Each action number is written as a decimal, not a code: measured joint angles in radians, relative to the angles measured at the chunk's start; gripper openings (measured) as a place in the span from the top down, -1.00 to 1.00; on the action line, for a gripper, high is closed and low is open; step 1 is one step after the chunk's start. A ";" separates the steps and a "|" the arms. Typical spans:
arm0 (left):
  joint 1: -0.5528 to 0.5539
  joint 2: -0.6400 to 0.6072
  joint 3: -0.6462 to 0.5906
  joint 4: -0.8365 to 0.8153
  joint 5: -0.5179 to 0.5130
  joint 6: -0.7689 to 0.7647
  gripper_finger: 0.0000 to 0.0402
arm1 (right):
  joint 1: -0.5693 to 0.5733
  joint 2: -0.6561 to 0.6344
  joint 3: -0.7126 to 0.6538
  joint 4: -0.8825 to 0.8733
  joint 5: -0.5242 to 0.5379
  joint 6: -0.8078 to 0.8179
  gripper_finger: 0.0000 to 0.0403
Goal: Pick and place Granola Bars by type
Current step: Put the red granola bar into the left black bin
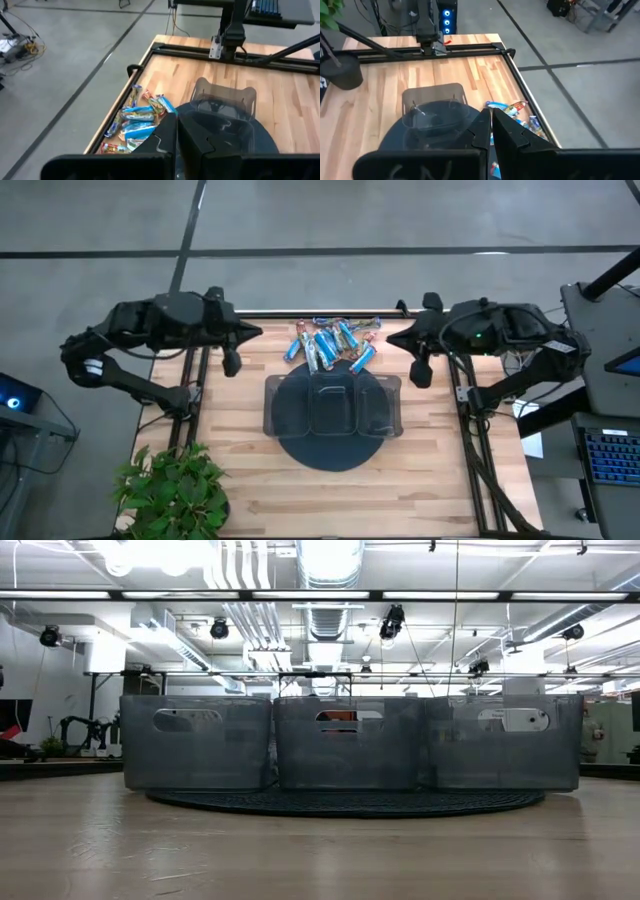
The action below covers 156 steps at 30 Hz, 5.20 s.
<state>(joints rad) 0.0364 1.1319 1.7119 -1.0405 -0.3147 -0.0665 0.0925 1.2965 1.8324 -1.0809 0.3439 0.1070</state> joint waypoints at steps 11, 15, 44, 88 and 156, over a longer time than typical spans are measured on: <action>0.046 0.015 0.004 0.011 -0.167 0.050 1.00 | -0.029 0.030 0.000 -0.008 0.170 0.118 0.96; 0.093 0.013 0.015 0.044 -0.130 0.108 1.00 | -0.087 0.025 0.000 -0.009 0.175 0.103 0.96; 0.325 0.019 0.018 0.106 0.219 0.165 1.00 | -0.613 0.106 0.000 -0.022 -0.529 -0.165 0.72; 0.325 0.024 0.018 0.061 0.217 0.142 1.00 | -0.855 0.122 -0.012 -0.189 -0.749 -0.557 -0.19; 0.325 0.025 0.018 0.057 0.175 0.130 1.00 | -0.687 0.190 -0.811 0.561 -0.264 1.152 -0.14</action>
<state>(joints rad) 0.3618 1.1568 1.7294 -0.9839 -0.1398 0.0631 -0.5950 1.4863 1.0216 -0.5198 0.0795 1.2594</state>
